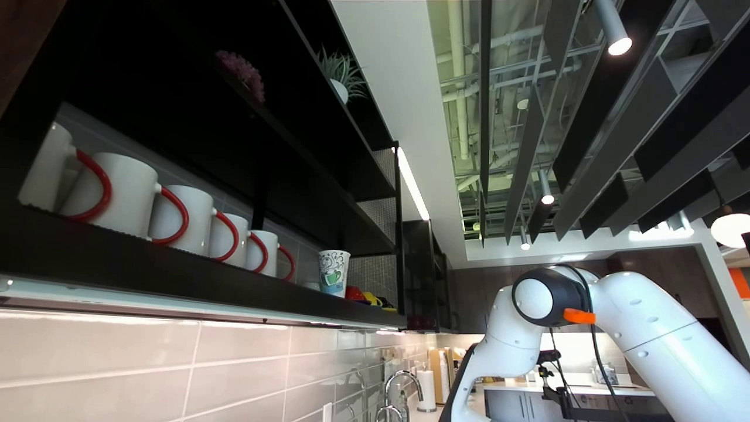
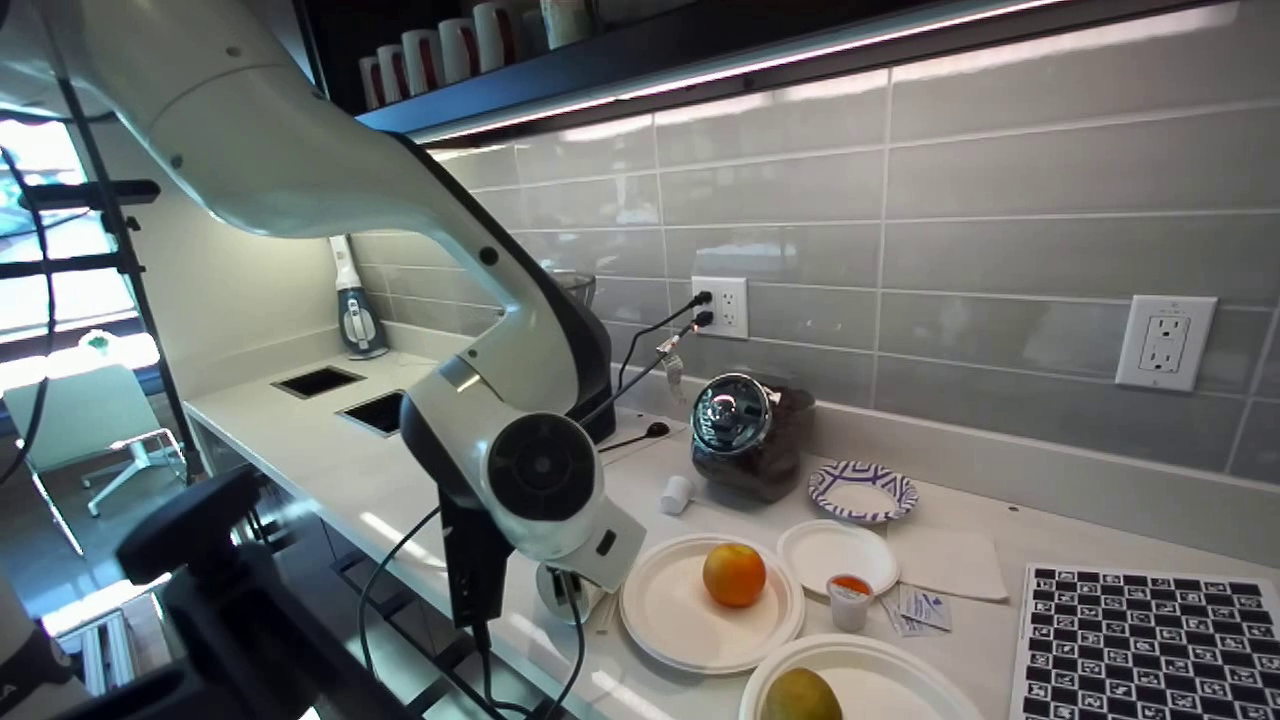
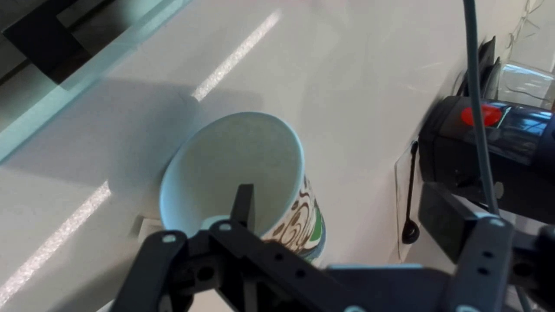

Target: Place the two coffee cups from the counter on the bottom shelf.

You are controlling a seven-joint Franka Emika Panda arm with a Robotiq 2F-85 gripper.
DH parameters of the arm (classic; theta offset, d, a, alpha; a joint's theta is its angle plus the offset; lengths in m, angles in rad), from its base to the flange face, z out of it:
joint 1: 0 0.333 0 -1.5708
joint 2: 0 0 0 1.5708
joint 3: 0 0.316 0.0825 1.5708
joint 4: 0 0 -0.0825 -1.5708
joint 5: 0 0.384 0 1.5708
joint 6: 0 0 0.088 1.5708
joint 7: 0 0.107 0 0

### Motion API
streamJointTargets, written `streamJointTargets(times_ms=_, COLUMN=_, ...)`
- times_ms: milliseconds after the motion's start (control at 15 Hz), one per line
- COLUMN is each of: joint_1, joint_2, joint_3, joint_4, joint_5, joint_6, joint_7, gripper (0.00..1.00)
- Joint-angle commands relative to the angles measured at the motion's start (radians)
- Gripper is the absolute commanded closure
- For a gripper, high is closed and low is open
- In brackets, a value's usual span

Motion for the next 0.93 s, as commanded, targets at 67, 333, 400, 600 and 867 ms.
streamJointTargets(times_ms=67, joint_1=-0.031, joint_2=0.046, joint_3=0.023, joint_4=0.036, joint_5=0.101, joint_6=-0.009, joint_7=-0.050, gripper=0.39)
streamJointTargets(times_ms=333, joint_1=-0.024, joint_2=0.035, joint_3=0.015, joint_4=0.031, joint_5=0.116, joint_6=-0.009, joint_7=-0.058, gripper=0.68)
streamJointTargets(times_ms=400, joint_1=-0.022, joint_2=0.028, joint_3=0.012, joint_4=0.030, joint_5=0.108, joint_6=-0.007, joint_7=-0.057, gripper=0.74)
streamJointTargets(times_ms=600, joint_1=-0.020, joint_2=0.017, joint_3=0.008, joint_4=0.032, joint_5=0.096, joint_6=-0.005, joint_7=-0.059, gripper=0.97)
streamJointTargets(times_ms=867, joint_1=-0.017, joint_2=0.000, joint_3=0.000, joint_4=0.039, joint_5=0.073, joint_6=-0.004, joint_7=-0.070, gripper=1.00)
